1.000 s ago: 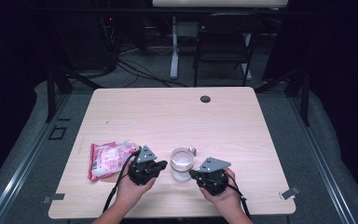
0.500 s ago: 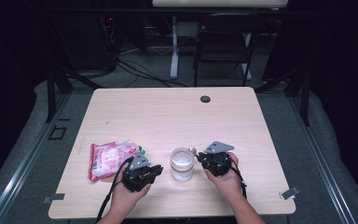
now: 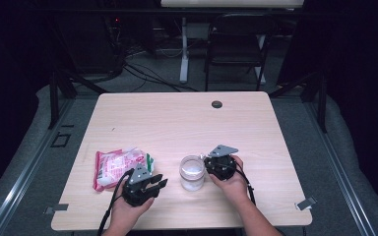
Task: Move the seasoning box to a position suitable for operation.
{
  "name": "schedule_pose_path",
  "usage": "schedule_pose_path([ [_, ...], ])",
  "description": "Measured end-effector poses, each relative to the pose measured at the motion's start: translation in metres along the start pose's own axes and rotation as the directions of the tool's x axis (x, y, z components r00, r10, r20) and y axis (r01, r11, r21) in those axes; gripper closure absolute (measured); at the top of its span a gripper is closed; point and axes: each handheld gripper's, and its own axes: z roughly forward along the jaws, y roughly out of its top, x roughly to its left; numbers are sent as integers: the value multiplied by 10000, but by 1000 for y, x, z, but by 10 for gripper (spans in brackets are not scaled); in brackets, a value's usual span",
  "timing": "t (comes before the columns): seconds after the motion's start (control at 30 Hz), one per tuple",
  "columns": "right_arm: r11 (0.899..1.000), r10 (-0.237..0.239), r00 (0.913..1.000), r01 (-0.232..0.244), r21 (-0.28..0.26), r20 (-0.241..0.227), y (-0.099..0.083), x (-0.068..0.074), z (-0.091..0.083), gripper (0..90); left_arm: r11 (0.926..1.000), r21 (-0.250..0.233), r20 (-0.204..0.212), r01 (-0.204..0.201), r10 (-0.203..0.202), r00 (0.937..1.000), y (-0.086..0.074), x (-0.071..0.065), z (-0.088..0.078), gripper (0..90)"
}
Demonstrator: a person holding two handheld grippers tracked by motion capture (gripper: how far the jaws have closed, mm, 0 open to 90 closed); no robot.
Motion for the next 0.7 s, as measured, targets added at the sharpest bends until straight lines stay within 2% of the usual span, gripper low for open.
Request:
schedule_pose_path([
  [0.07, 10000, -24, 9999, 23, 33, 138, 1, -1, 0, 851, 9999, -116, 28, -9, 9, 10000, -1, -1, -1, 698],
  [0.27, 9998, -133, 9995, 128, 161, 283, 2, 1, -2, 860, 9998, -189, 104, -54, 56, 9999, -1, -1, -1, 655],
  [0.4, 9998, 23, 9988, -33, 212, 480, 0, 2, -4, 863, 9998, -199, 289, -85, 91, 9995, 0, -2, 2, 590],
  [0.53, 9984, 542, 9952, -551, 89, 813, -2, 8, -6, 860, 9999, -164, 522, -18, 27, 9986, 2, -5, 7, 522],
  [0.57, 9981, 609, 9945, -615, 55, 853, -3, 10, -7, 860, 9999, -126, 503, -113, 120, 9987, 2, -5, 8, 512],
  [0.7, 9981, 583, 9910, -600, 102, 1201, -6, 16, -11, 863, 9997, -197, 679, -163, 176, 9975, 6, -6, 10, 501],
])
